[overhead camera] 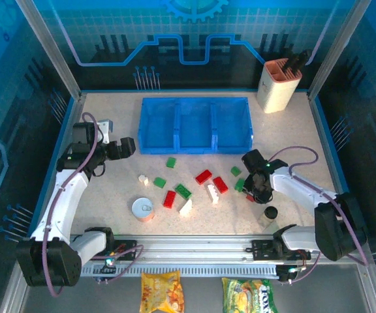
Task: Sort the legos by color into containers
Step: Pick up the lego from the bottom-right of the table, then place the lego in the container.
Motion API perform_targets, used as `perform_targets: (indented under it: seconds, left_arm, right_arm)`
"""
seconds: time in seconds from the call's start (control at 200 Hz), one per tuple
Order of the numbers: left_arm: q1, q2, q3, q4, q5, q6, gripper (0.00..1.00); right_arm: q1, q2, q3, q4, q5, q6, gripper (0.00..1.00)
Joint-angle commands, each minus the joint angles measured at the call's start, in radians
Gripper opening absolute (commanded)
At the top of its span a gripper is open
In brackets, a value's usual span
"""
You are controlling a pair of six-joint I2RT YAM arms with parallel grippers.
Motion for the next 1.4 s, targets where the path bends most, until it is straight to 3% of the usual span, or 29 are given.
perform_targets:
  seconds: [0.0, 0.175, 0.48, 0.735, 1.396]
  left_arm:
    - [0.011, -0.013, -0.016, 0.013, 0.024, 0.016, 0.99]
    - [0.011, -0.015, -0.016, 0.012, 0.022, 0.015, 0.99]
    - [0.011, -0.020, -0.016, 0.013, 0.033, 0.016, 0.99]
    - [0.011, -0.028, -0.020, 0.013, 0.036, 0.016, 0.99]
    - [0.011, -0.041, -0.033, 0.027, 0.050, 0.026, 0.99]
  right_arm:
    - [0.020, -0.036, 0.041, -0.084, 0.037, -0.037, 0.36]
    - [0.024, -0.086, 0.089, -0.155, 0.072, -0.137, 0.33]
    - [0.021, -0.065, 0.301, -0.171, 0.100, -0.487, 0.32]
    - [0.003, 0.148, 0.557, -0.164, 0.072, -0.675, 0.32]
    - [-0.106, 0.741, 1.056, -0.078, -0.010, -0.818, 0.31]
